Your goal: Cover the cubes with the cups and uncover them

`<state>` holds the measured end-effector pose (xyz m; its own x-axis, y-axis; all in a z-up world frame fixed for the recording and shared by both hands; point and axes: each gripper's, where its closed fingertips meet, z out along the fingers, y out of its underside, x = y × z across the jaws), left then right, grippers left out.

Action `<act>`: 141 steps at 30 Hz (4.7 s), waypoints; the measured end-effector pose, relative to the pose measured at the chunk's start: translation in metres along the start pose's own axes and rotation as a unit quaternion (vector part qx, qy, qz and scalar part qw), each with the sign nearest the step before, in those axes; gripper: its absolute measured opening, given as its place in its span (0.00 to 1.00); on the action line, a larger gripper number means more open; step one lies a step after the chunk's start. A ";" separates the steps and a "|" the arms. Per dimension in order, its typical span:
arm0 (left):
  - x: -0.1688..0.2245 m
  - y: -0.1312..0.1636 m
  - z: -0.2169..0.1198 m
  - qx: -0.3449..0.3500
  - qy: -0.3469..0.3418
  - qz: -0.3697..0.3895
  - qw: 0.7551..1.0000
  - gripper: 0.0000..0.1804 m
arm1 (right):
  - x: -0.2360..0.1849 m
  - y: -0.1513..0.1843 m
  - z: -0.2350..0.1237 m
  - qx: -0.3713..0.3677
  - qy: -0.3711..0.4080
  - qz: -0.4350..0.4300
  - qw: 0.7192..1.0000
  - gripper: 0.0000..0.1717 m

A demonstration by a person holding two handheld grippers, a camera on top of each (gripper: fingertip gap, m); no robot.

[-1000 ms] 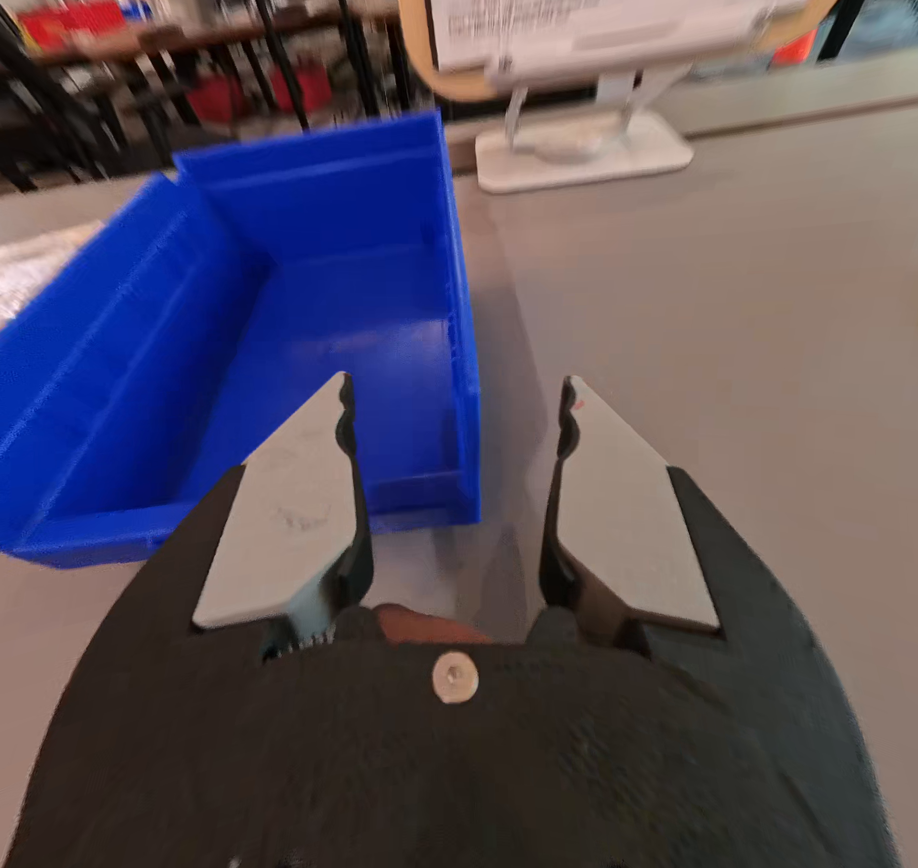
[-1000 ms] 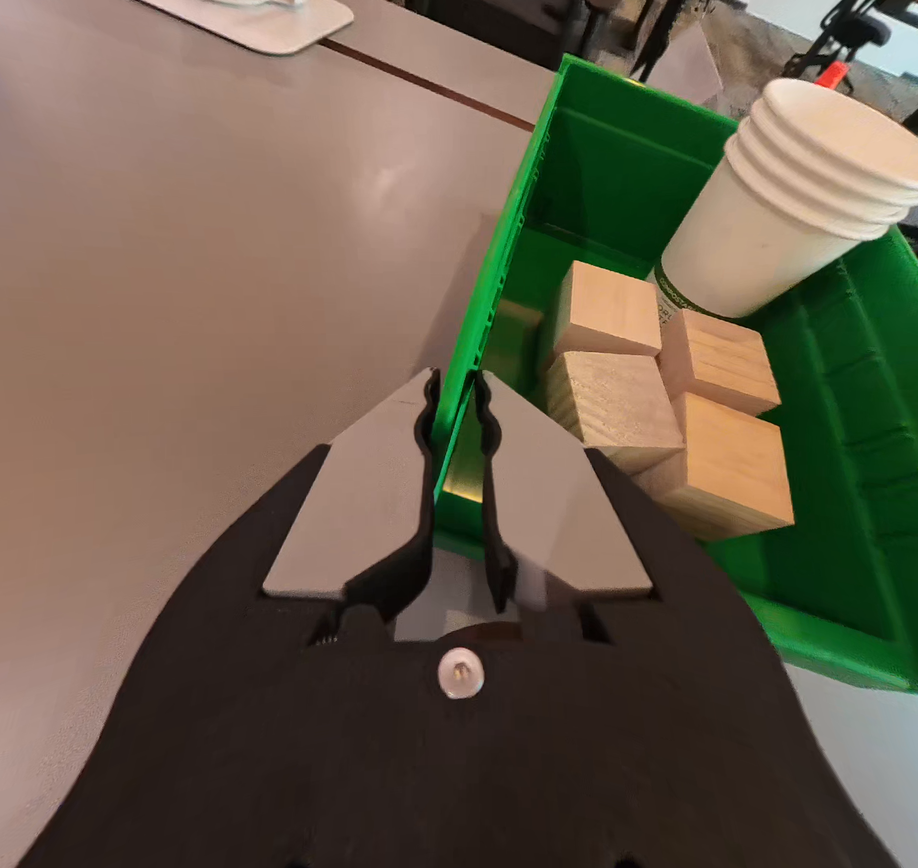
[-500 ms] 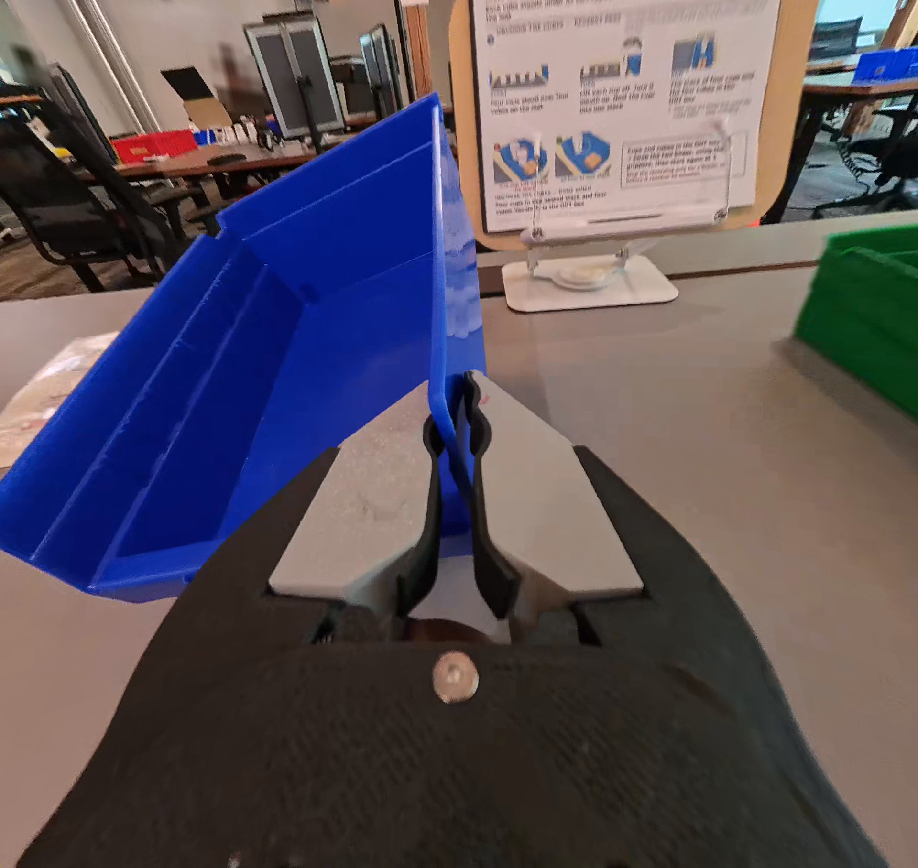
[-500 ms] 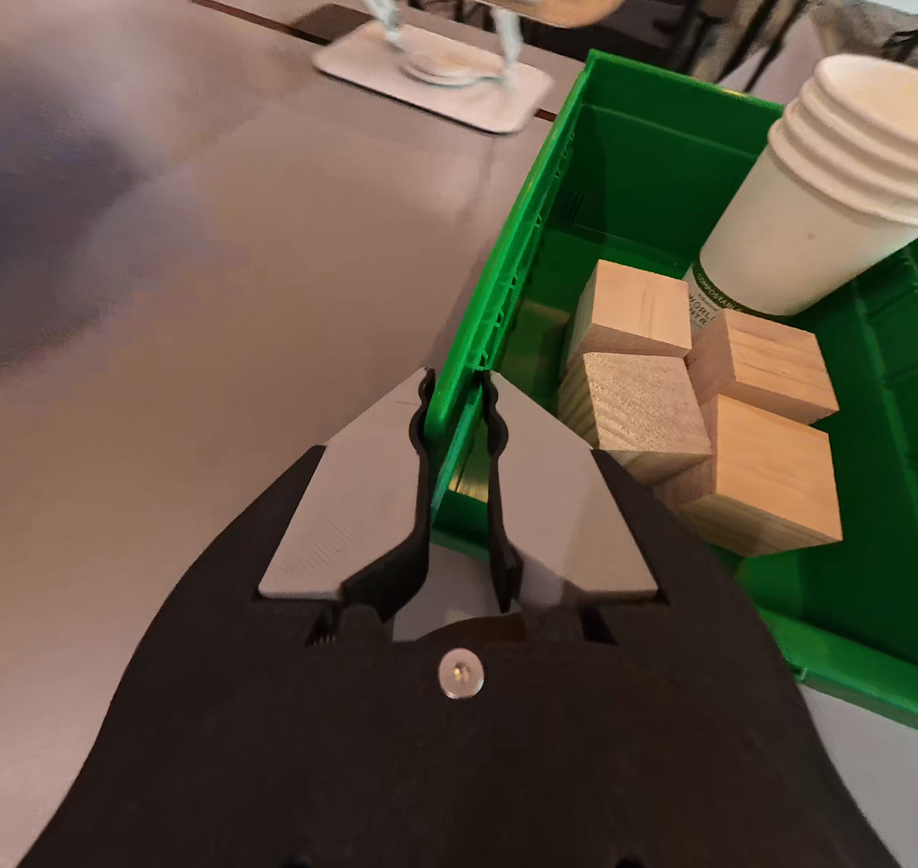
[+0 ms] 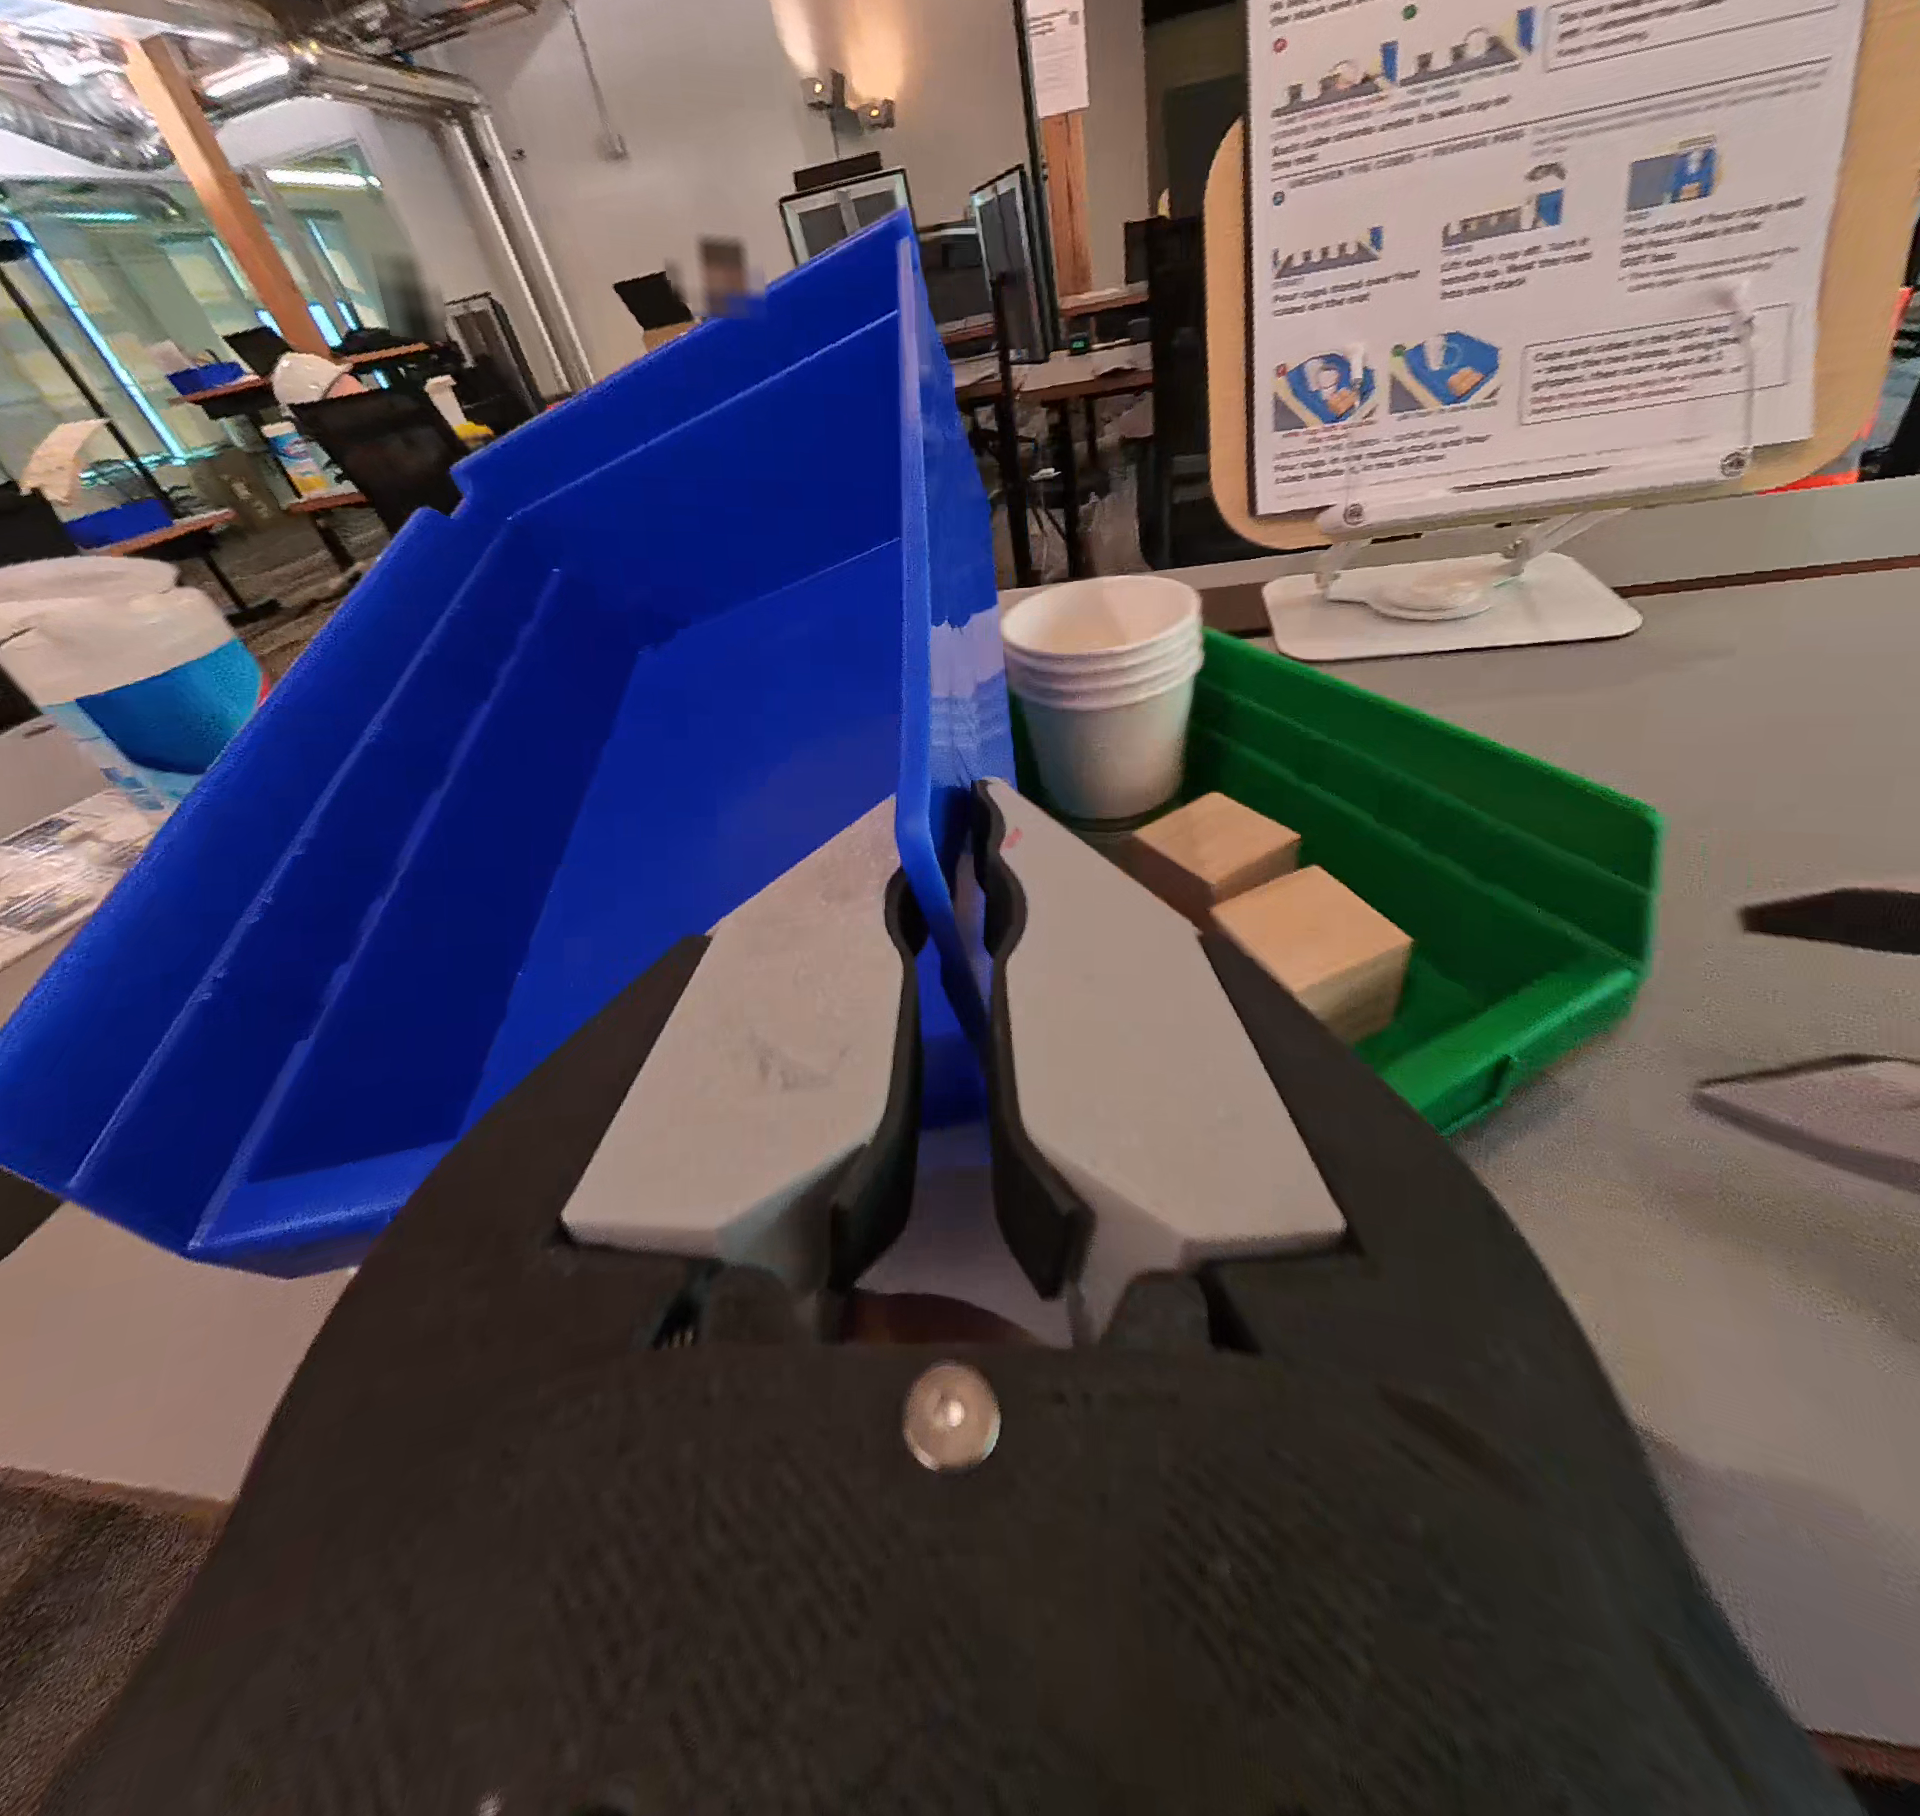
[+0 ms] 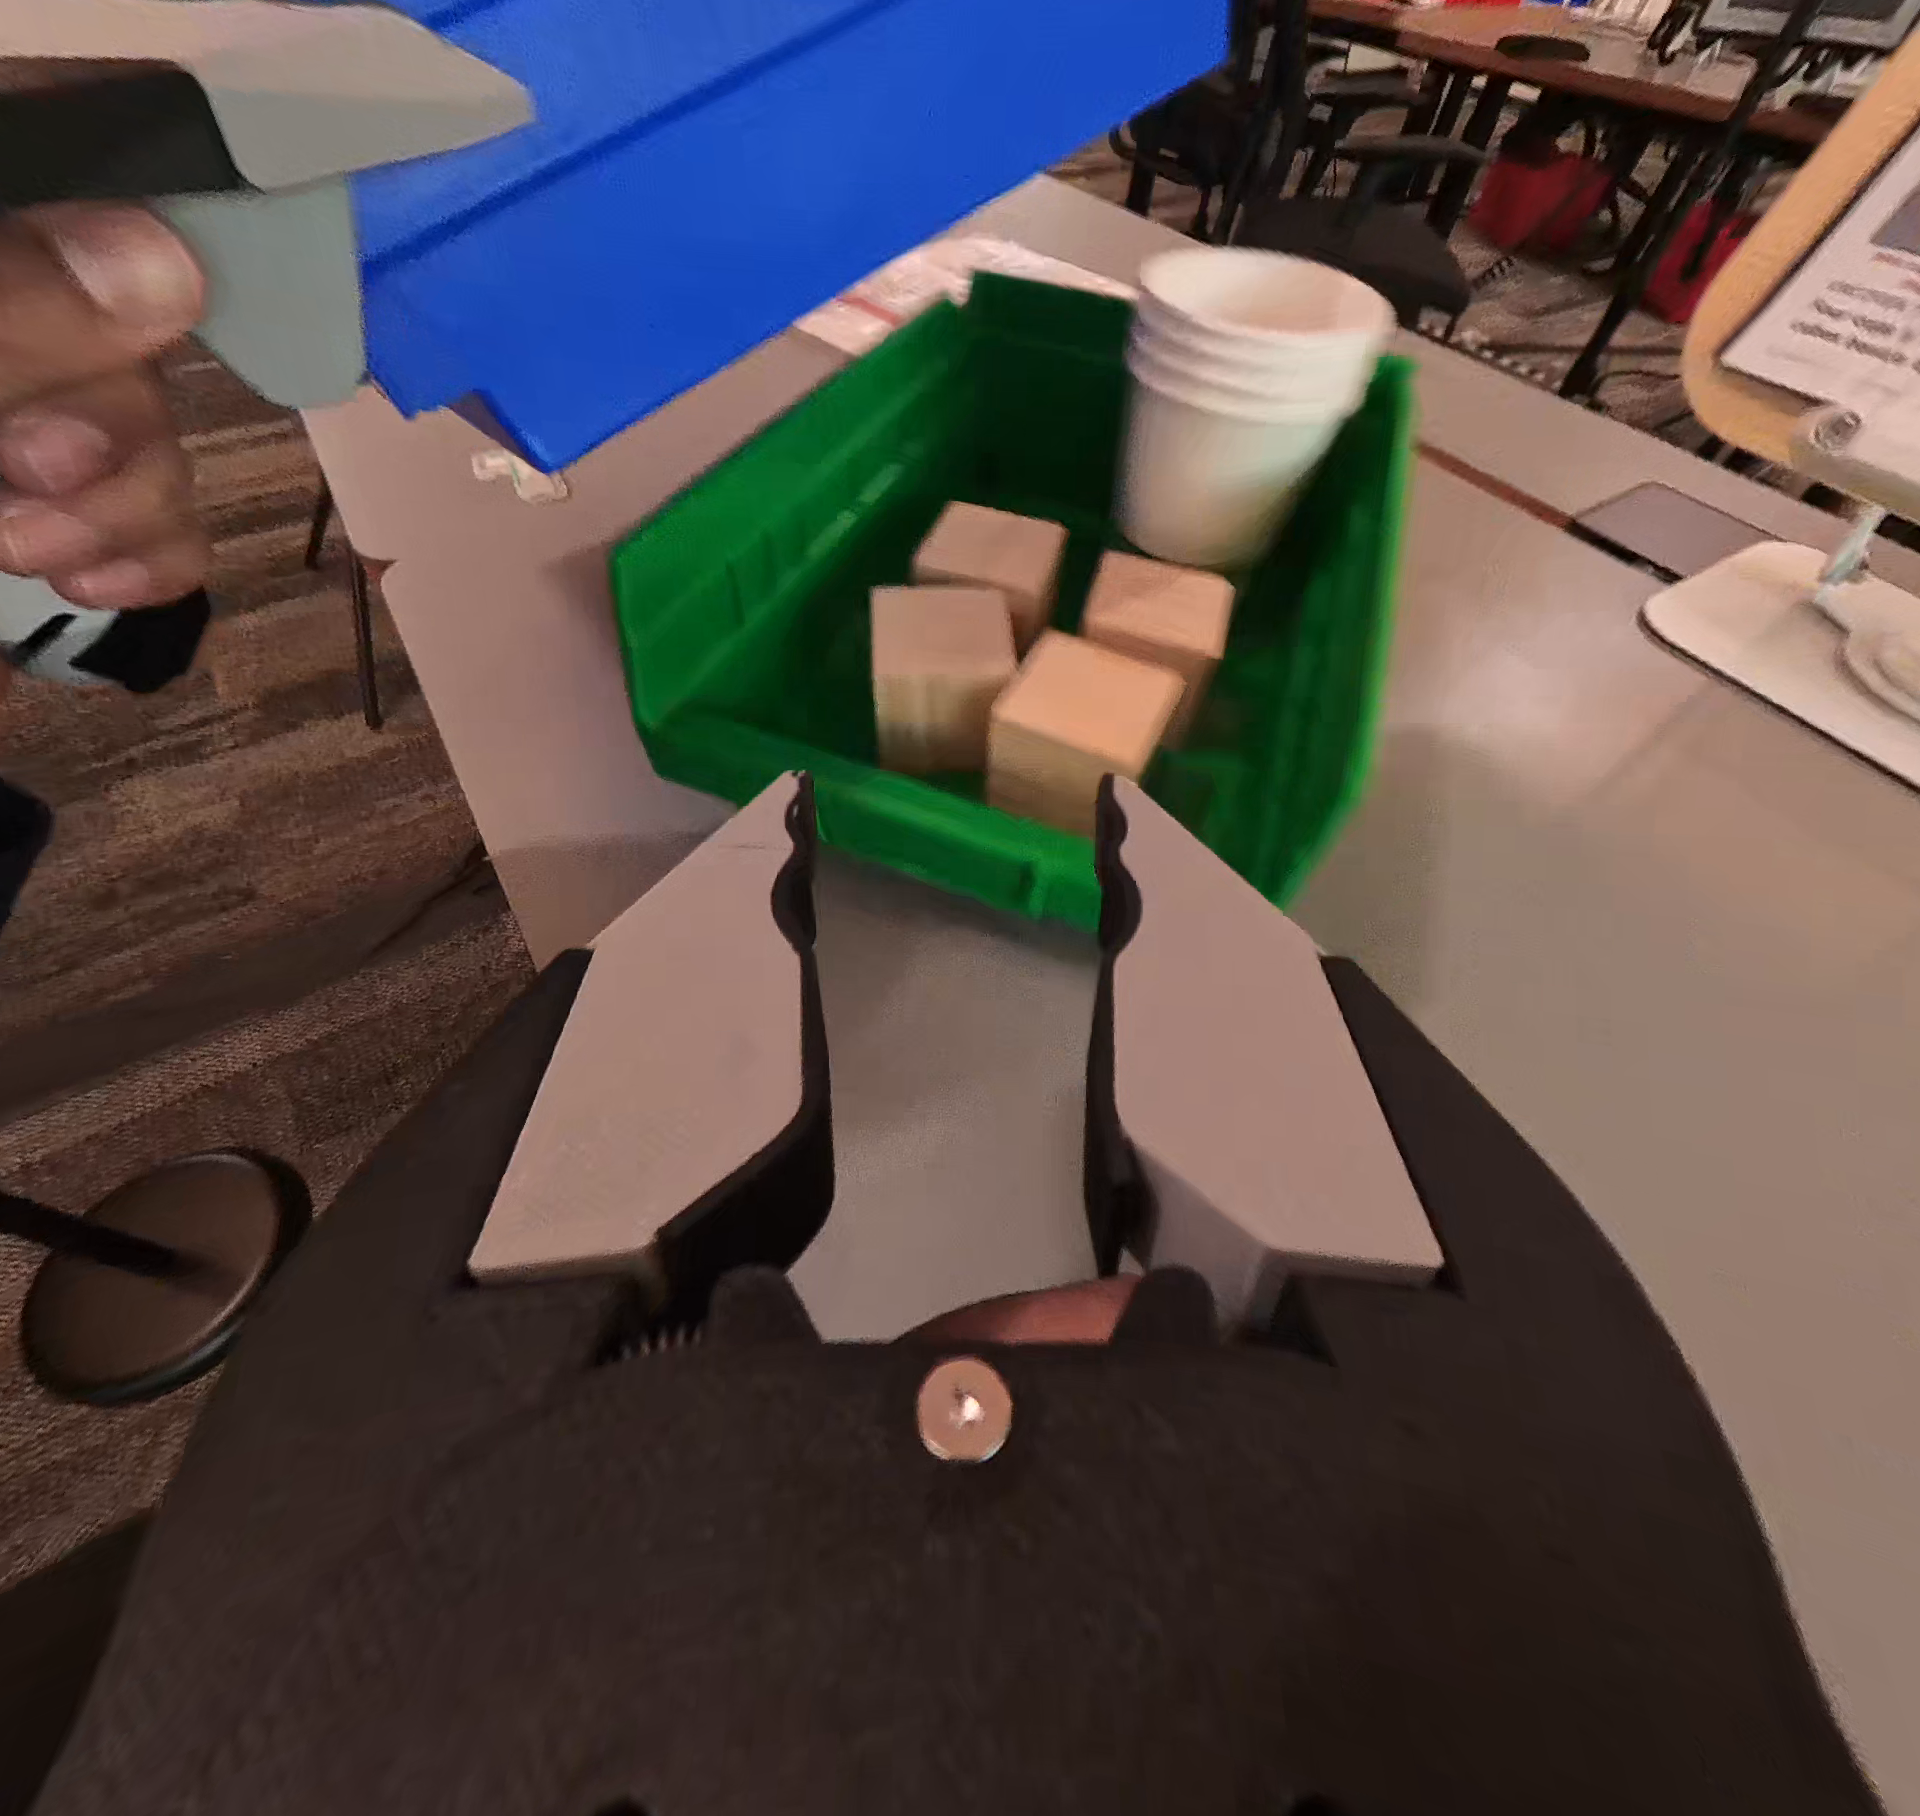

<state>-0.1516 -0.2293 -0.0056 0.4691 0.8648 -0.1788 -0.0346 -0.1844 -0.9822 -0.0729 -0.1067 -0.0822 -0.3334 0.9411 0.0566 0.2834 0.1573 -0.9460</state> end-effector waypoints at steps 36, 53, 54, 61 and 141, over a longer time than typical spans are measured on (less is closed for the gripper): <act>0.391 0.033 -0.065 -0.034 0.446 0.045 0.893 0.29 | 0.147 0.111 -0.277 0.033 0.144 0.096 0.984 0.36; 0.057 0.109 0.013 -0.101 0.080 -0.033 0.991 0.09 | 0.309 0.192 -0.357 -0.085 0.491 0.106 0.861 0.20; 0.052 0.106 0.013 -0.094 0.081 -0.043 0.991 0.04 | 0.312 0.194 -0.366 -0.081 0.487 0.117 0.862 0.22; 0.105 0.054 0.017 -0.048 0.120 -0.069 0.989 0.45 | 0.275 0.157 -0.328 0.014 0.360 0.130 0.924 0.49; 0.335 0.034 0.144 0.054 0.344 0.038 0.937 0.07 | 0.303 0.117 -0.075 -0.030 0.131 0.115 0.984 0.39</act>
<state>-0.1225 0.1211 -0.1075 0.9181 0.3387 -0.2059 -0.1625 -0.1522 -0.9749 -0.0732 0.2196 -0.1521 -0.0132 0.9975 -0.0696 0.3797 -0.0594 -0.9232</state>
